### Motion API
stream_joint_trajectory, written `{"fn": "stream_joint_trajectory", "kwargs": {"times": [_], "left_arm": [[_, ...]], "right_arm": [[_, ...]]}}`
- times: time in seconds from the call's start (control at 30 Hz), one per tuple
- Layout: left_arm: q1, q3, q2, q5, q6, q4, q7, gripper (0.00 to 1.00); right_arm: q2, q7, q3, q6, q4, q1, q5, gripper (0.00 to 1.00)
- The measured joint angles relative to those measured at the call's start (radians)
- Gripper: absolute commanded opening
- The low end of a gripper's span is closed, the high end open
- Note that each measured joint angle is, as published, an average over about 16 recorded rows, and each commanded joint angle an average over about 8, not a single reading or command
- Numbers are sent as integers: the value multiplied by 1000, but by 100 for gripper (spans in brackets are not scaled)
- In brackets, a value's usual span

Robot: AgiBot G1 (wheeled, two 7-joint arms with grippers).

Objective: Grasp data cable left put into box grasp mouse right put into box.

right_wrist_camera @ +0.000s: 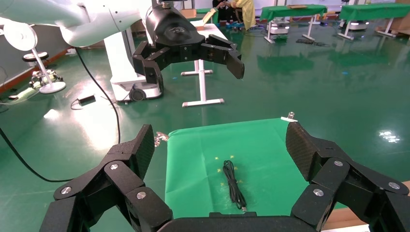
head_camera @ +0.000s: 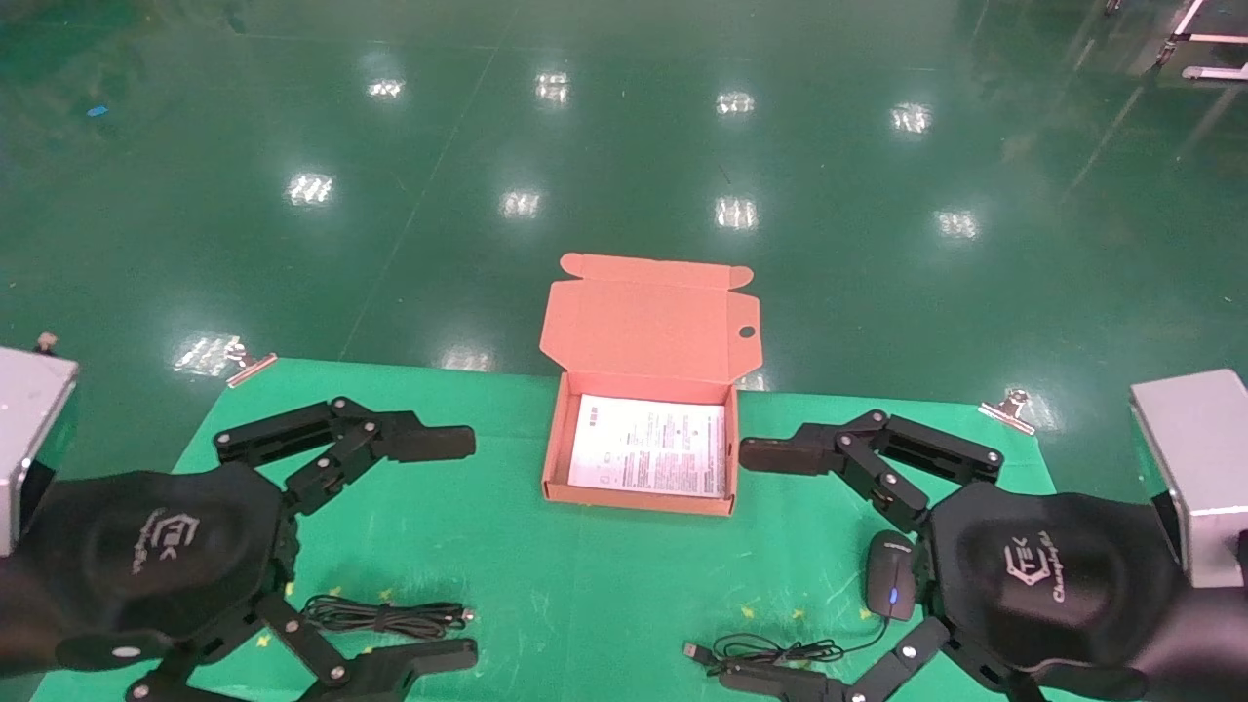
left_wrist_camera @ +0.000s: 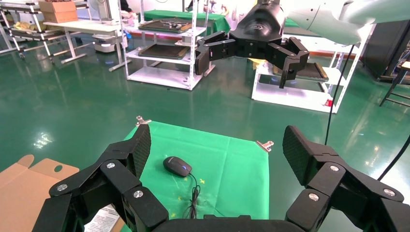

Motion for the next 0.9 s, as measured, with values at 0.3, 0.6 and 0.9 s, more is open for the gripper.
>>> {"fn": "stream_joint_trajectory", "kwargs": {"times": [0.3, 0.6, 0.9], "left_arm": [[0, 0, 0, 0, 0, 0, 0, 100], [-2, -1, -1, 1, 3, -3, 2, 100], [-58, 19, 10, 42, 30, 1, 10, 100]], "right_arm": [[0, 0, 0, 0, 0, 0, 0, 100], [1, -1, 0, 1, 0, 2, -2, 100], [3, -12, -6, 7, 5, 38, -45, 100]]}}
